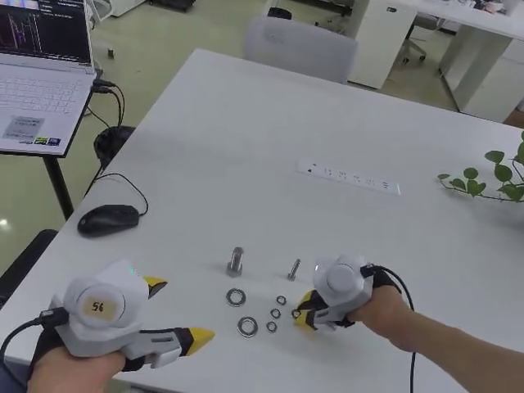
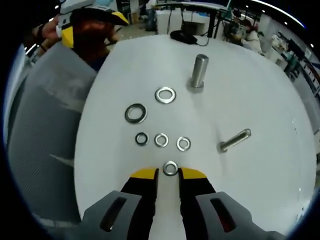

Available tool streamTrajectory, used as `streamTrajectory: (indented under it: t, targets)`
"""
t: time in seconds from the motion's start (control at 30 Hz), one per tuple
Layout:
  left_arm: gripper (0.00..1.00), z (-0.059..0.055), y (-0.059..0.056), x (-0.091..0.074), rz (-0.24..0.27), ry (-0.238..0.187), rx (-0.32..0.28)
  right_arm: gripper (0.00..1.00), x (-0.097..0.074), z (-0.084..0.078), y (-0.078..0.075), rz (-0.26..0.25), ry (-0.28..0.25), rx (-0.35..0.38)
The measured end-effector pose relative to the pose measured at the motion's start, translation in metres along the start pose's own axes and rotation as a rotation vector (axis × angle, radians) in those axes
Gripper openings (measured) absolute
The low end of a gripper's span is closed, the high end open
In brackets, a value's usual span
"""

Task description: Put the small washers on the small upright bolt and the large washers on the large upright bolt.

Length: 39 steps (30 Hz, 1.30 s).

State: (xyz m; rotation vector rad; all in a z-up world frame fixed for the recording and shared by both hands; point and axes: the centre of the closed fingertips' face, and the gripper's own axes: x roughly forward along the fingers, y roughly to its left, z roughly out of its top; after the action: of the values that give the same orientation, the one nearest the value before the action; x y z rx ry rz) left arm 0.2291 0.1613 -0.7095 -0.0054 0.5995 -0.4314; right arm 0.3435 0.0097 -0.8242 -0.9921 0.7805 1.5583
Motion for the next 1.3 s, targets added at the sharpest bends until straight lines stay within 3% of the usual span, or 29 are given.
streamTrajectory:
  t: [0.23, 0.6, 0.77, 1.03, 1.3]
  targets:
    - [0.66, -0.0001, -0.0023, 0.0003, -0.003, 0.007, 0.007, 0.18, 0.0016, 0.0025, 0.0024, 0.07, 0.042, -0.158]
    - [0.66, -0.0008, -0.0005, 0.0006, -0.001, 0.019, 0.015, 0.16, 0.0017, 0.0027, 0.0012, 0.109, 0.06, -0.231]
    - [0.66, 0.0018, -0.0049, 0.0043, -0.011, 0.021, 0.021, 0.14, 0.002, 0.0026, 0.0009, 0.1, 0.053, -0.218]
    - [0.65, 0.0039, -0.0063, 0.0058, -0.014, 0.024, 0.037, 0.14, 0.0013, 0.0018, -0.0018, 0.043, -0.012, -0.044]
    - [0.65, 0.0037, -0.0036, 0.0041, -0.007, 0.024, 0.031, 0.13, -0.0002, -0.0008, 0.0, 0.011, -0.027, 0.008]
